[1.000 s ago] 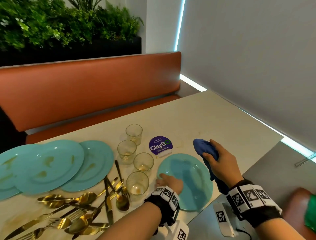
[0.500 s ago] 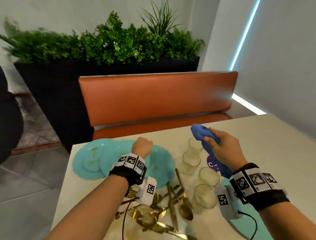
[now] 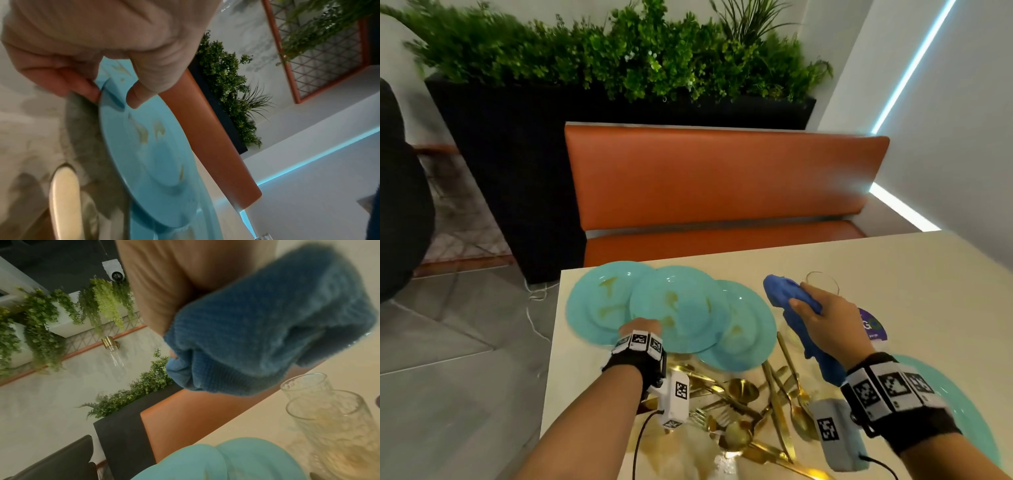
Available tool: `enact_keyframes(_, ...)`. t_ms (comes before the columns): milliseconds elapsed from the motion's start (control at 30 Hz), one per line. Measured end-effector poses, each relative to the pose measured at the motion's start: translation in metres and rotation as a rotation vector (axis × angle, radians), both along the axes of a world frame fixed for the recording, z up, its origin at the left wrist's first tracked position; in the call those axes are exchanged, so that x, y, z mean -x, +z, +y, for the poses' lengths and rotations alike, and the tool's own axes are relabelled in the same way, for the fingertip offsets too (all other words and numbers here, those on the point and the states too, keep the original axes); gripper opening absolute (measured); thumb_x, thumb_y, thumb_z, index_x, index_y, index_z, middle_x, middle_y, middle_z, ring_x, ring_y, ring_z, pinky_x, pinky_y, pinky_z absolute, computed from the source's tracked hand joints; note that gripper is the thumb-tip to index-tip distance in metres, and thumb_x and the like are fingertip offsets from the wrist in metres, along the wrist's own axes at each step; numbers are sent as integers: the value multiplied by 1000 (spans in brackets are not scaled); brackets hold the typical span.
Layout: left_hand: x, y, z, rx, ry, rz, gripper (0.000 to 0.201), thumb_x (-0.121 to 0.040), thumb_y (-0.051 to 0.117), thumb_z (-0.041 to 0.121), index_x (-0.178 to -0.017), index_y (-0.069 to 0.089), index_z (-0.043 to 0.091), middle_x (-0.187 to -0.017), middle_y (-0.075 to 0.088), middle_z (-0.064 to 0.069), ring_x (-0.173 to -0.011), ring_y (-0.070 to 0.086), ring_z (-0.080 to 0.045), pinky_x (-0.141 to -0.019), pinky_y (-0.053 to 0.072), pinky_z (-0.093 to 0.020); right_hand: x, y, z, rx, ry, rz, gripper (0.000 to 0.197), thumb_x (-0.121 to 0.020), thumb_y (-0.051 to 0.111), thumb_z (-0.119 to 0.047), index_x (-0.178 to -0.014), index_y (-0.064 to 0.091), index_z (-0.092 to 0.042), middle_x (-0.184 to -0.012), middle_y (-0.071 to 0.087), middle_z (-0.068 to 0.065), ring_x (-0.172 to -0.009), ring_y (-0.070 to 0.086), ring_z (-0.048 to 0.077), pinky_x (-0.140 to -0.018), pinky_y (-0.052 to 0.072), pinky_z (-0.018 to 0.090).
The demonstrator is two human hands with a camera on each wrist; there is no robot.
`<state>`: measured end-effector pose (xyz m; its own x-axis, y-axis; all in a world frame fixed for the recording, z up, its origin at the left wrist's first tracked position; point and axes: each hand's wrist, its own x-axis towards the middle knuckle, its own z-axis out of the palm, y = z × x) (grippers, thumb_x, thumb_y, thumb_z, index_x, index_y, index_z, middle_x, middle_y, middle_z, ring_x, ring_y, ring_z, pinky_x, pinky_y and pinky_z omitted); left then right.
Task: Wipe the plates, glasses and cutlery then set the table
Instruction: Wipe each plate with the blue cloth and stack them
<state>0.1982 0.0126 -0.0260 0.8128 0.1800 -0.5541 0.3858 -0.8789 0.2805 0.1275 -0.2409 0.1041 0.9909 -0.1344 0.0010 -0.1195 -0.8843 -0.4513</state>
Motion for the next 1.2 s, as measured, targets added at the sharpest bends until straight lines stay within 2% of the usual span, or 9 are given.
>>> enact_keyframes(167,-3,-1,0,342,276,-48,37,-99,30,6,-130,51,-1,-138,49,-18,-127,48,-30,-103,37,-30,13,4,-1,-19,-50,-8,33,-95,48,-21,-126,57,-16,-106,69,14,-97,62,28,-77,39,24)
enact_keyframes(300,-6,14,-7,784,684,-362,33,-98,39,9,-123,52,-8,-126,56,-23,-115,53,-39,-91,42,-38,17,6,-4,-26,-73,-10,31,-96,46,-22,-122,58,-13,-107,68,14,-93,60,26,-76,37,22)
enact_keyframes(367,-6,22,-11,873,734,-463,33,-99,38,16,-122,48,-6,-121,57,-26,-109,54,-40,-88,42,-40,17,7,-6,-42,-86,-24,29,-96,45,-22,-120,58,-11,-106,67,14,-85,56,21,-76,37,22)
enact_keyframes(567,-1,56,-21,1137,648,-554,50,-100,28,44,-135,44,12,-134,53,-7,-120,52,-27,-104,41,-43,11,20,-12,-125,-110,-168,28,-96,45,-19,-120,57,-9,-112,65,12,-94,57,24,-80,36,23)
enact_keyframes(667,9,77,-41,1459,625,-471,48,-99,28,50,-132,50,23,-126,61,-6,-110,61,-26,-97,48,-49,3,19,-21,-77,-95,-234,31,-94,47,-19,-124,55,-12,-117,62,14,-103,57,31,-86,41,30)
enact_keyframes(800,24,113,-81,1584,541,-487,44,-99,28,49,-127,52,23,-119,65,-10,-106,64,-29,-90,52,-49,13,12,-15,12,-37,-212,49,-95,43,-36,-140,38,-16,-141,42,11,-120,49,34,-92,44,40)
enact_keyframes(1000,31,143,-125,1513,493,-568,50,-98,35,47,-133,47,14,-127,60,-6,-115,58,-25,-103,43,-47,58,2,-50,111,438,-226,48,-84,36,-51,-120,61,-33,-106,65,-2,-85,67,24,-65,54,32)
enact_keyframes(1133,38,144,-153,1517,432,-518,47,-99,32,46,-136,45,20,-128,60,-5,-113,59,-25,-98,47,-49,32,26,-122,225,105,-353,32,-90,51,-33,-119,63,-27,-111,63,12,-87,64,37,-68,52,41)
enact_keyframes(1200,43,153,-170,1534,403,-526,45,-99,32,44,-135,46,20,-124,62,-5,-110,61,-26,-94,50,-47,27,30,-126,204,32,-423,31,-88,58,-23,-117,65,-21,-103,65,14,-76,65,37,-57,51,39)
